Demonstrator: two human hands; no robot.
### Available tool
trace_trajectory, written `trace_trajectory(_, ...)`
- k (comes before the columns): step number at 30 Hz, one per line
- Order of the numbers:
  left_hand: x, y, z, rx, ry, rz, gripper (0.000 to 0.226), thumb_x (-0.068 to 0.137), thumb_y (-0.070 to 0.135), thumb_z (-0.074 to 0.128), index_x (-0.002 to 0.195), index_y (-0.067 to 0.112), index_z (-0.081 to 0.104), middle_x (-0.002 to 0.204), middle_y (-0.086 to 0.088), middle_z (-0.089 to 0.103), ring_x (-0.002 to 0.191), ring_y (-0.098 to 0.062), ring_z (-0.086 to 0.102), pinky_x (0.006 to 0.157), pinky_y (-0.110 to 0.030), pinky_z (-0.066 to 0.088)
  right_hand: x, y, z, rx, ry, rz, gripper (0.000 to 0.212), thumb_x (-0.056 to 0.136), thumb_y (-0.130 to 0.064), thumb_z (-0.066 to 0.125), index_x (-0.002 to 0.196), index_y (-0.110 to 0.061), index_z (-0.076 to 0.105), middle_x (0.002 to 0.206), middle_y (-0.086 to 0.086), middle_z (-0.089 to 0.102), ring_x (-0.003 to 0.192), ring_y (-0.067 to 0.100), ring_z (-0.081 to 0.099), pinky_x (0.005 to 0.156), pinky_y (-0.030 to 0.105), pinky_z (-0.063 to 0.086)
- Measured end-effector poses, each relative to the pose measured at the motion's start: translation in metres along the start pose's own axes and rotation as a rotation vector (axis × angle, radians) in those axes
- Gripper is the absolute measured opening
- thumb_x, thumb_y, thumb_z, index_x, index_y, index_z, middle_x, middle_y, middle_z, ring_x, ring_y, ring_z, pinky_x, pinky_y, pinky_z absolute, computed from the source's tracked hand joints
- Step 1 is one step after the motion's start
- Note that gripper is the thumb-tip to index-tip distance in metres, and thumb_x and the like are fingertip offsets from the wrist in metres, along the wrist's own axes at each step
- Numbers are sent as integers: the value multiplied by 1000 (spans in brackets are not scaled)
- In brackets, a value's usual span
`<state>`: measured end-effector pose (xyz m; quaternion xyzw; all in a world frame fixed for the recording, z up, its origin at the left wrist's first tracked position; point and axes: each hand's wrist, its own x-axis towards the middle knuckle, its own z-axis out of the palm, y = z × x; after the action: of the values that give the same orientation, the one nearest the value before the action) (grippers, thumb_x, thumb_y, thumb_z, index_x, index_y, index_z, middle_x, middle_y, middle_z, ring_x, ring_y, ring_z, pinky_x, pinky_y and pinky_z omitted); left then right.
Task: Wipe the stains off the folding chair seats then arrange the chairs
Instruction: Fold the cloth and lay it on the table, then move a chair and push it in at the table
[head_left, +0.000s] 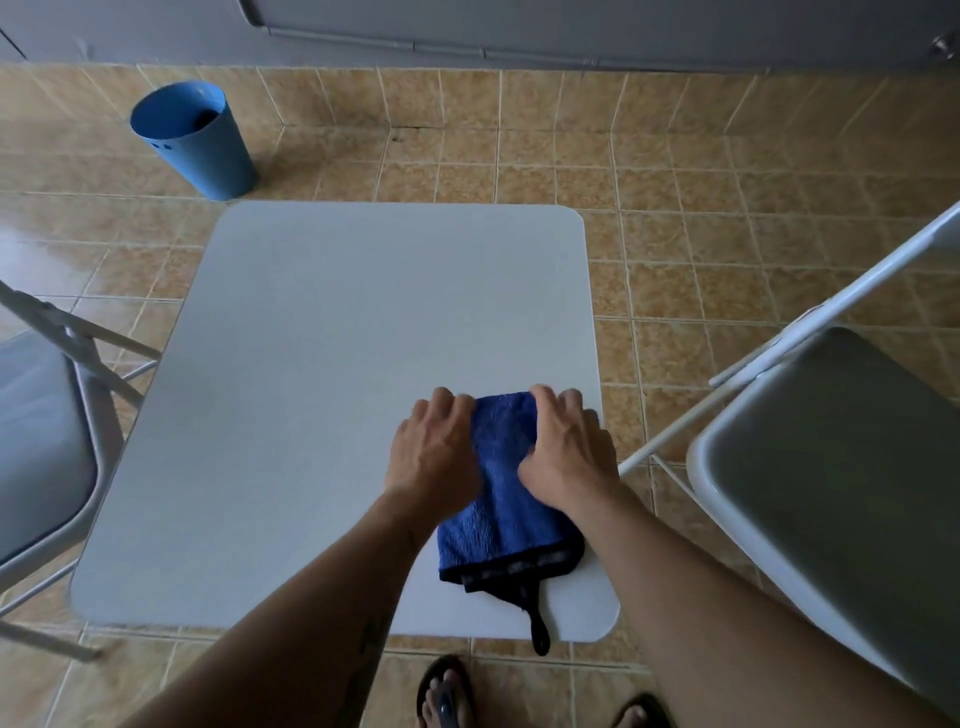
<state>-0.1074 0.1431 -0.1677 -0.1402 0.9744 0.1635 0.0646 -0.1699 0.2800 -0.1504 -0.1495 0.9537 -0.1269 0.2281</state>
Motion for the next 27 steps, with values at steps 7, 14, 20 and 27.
trace_trajectory(7, -21, -2, 7, 13, -235, 106, 49, 83, 21, 51, 132, 22, 53, 143, 8, 42, 126, -18, 46, 100, -31, 44, -19, 27, -7, 28, -145, 17, 40, 88, -18, 53, 126, -16, 44, 131, 4, 44, 119, 30, 47, 92, 43, 43)
trace_trajectory(14, -19, 40, -70, -203, -238, -73, 40, 82, 24, 49, 121, 23, 61, 124, 3, 59, 105, -24, 61, 86, -31, 51, -77, 49, -103, 60, -28, 96, 57, 94, -19, 47, 148, -19, 30, 156, -3, 28, 139, 24, 33, 108, 43, 37)
trace_trajectory(20, -24, 129, -152, -517, -201, -70, 33, 85, 19, 48, 111, 25, 67, 96, 2, 71, 50, -15, 63, 50, -21, 51, -147, 76, -201, 139, 58, 167, 51, 93, -21, 47, 143, -17, 40, 152, 1, 37, 137, 25, 38, 107, 42, 39)
trace_trajectory(27, -36, 268, -246, -436, -221, 167, 32, 87, 18, 53, 116, 21, 68, 93, -5, 71, 68, -14, 63, 60, -16, 46, -223, 164, -331, 205, 233, 242, 52, 91, -28, 52, 142, -18, 46, 152, 6, 42, 139, 25, 39, 113, 38, 34)
